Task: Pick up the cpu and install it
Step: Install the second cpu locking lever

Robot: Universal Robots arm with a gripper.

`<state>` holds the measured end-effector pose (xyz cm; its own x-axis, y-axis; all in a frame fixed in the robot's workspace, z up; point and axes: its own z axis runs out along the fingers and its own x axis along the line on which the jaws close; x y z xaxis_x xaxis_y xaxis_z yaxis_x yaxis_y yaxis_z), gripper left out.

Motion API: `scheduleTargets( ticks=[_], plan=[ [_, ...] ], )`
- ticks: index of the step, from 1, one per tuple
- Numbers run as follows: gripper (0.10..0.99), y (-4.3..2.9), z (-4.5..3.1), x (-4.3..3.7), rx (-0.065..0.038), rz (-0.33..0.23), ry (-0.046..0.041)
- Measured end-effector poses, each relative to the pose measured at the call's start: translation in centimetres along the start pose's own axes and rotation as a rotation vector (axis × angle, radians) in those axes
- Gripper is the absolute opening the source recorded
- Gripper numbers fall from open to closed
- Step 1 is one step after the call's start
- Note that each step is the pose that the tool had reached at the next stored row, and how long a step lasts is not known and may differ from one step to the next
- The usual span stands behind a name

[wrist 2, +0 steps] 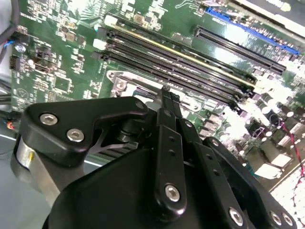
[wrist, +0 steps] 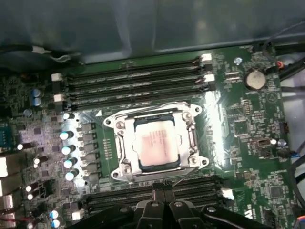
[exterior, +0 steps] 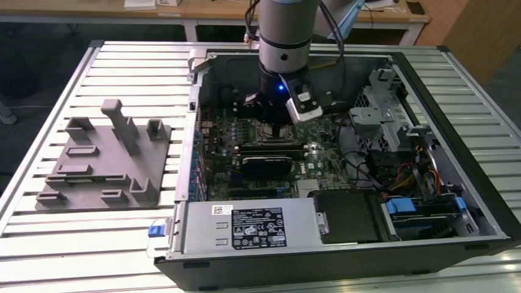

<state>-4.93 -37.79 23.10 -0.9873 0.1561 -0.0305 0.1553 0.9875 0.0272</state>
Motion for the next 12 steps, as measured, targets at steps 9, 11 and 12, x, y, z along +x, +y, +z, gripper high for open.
scheduleTargets(
  ticks=[9, 11, 12],
  plan=[
    [0.106, -0.27, 0.38, 0.97, 0.0, -0.005, 0.0002],
    [0.106, -0.33, 0.52, 0.98, 0.0, -0.005, 0.0003],
    [0.106, -0.35, 0.58, 0.98, 0.0, -0.005, 0.0003]
  ],
)
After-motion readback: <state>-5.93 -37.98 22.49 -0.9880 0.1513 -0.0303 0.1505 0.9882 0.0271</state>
